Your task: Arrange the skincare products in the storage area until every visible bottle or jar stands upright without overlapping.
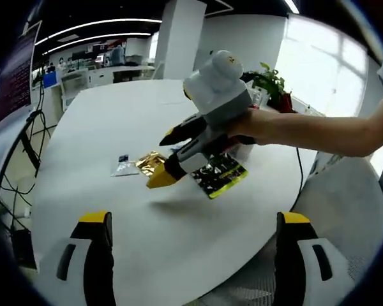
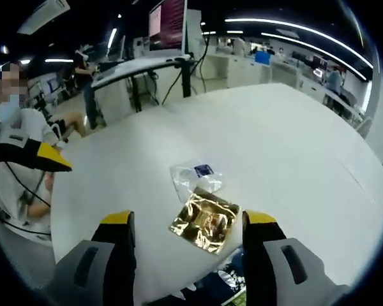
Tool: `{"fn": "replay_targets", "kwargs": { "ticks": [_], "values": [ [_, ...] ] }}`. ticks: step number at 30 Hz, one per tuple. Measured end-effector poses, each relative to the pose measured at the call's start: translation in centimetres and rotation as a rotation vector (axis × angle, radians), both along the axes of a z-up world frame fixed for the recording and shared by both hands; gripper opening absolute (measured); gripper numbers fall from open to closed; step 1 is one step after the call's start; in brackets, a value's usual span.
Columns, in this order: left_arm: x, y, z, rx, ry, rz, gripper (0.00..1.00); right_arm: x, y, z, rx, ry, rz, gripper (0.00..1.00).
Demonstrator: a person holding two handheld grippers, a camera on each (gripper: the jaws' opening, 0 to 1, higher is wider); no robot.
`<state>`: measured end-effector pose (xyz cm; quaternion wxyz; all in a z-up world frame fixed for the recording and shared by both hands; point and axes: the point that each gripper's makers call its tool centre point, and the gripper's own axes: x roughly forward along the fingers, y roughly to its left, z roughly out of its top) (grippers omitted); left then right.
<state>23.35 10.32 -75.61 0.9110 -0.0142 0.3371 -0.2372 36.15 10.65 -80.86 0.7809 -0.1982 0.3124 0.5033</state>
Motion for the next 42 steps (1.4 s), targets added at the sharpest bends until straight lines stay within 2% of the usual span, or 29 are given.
{"fn": "replay_targets", "kwargs": {
  "ticks": [9,15,22,27,42],
  "values": [
    [0.1,0.4,0.2,-0.004,-0.004,0.004,0.99,0.6,-0.3,-1.1,-0.017,0.028,-0.020,0.68],
    [-0.5,0.6,0.3,-0.006,-0.004,0.020,0.99,0.7,-0.2,-2.1,-0.033,0.042,-0.024,0.68],
    [-0.7,0.5,0.1,-0.011,0.004,0.027,0.99,1.0,-0.2,-2.3,-0.051,0.018,-0.014,0.66],
    [-1.0,0.5,0.0,-0.010,0.012,0.027,0.98,1.2,-0.4,-2.2,-0.074,-0.015,0.002,0.62],
    [-0.3,0.9,-0.3,-0.009,0.025,0.026,0.98,1.7,-0.3,-2.2,-0.057,-0.017,-0.006,0.48]
  ]
}}
